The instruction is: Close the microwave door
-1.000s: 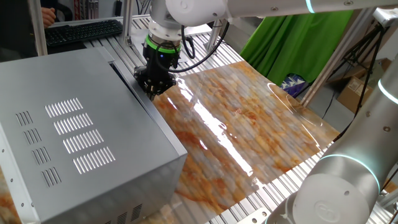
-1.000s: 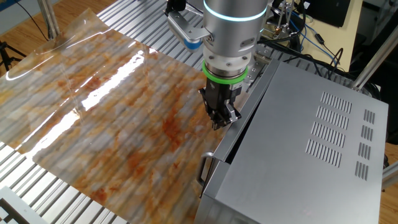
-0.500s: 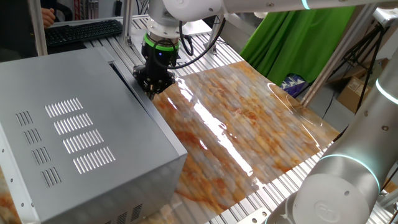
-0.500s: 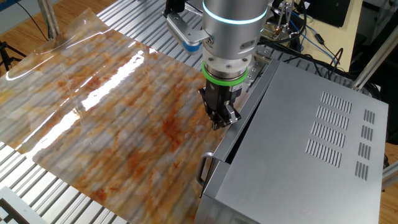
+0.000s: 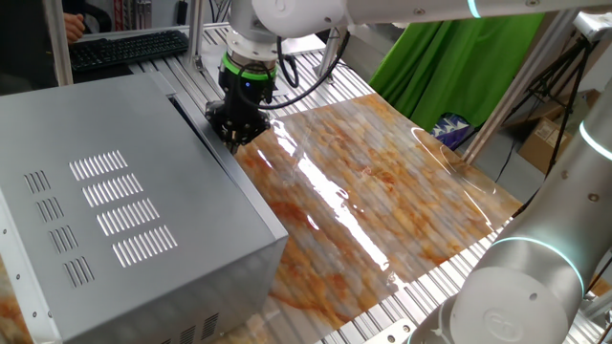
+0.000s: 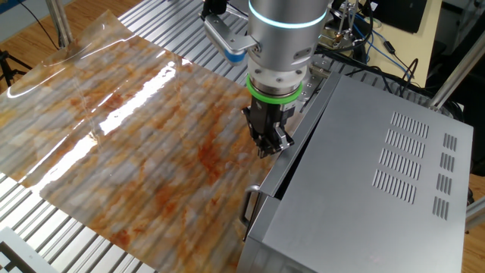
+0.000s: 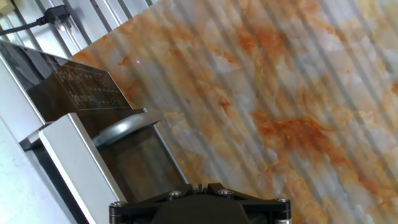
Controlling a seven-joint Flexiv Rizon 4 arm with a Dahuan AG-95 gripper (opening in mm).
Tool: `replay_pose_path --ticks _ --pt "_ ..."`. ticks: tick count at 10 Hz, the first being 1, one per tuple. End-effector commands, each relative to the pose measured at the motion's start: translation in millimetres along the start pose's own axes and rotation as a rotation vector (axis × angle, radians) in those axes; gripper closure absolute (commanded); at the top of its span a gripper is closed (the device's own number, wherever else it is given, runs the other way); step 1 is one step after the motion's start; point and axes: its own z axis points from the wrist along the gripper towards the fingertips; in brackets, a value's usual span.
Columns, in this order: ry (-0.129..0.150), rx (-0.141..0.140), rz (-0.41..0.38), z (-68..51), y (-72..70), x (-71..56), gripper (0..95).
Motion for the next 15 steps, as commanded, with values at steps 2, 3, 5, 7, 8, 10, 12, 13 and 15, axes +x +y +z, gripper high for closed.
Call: replay_pose_path --ticks 2,3,5,7,8,10,12,13,15 --pt "-0.002 0.013 -0.024 0.7 0.8 0.5 95.0" --pt "0.005 0.016 -0.034 0.7 0.8 0.5 95.0" --pt "0.026 0.018 -0.067 0.7 0.8 0.5 95.0" --pt "0.031 0.025 -0.108 0.7 0.8 0.5 95.0" --pt "0.033 0.026 -0.131 0.7 0.8 0.5 95.0" --pt "0.033 0.027 -0.157 0.7 0.8 0.5 95.0" --pt "0.034 0.024 -0.179 0.7 0.8 0.5 95.0" --pt "0.033 0.025 -0.191 0.7 0.8 0.5 95.0" --pt "0.034 0.024 -0.219 0.7 0.8 0.5 95.0"
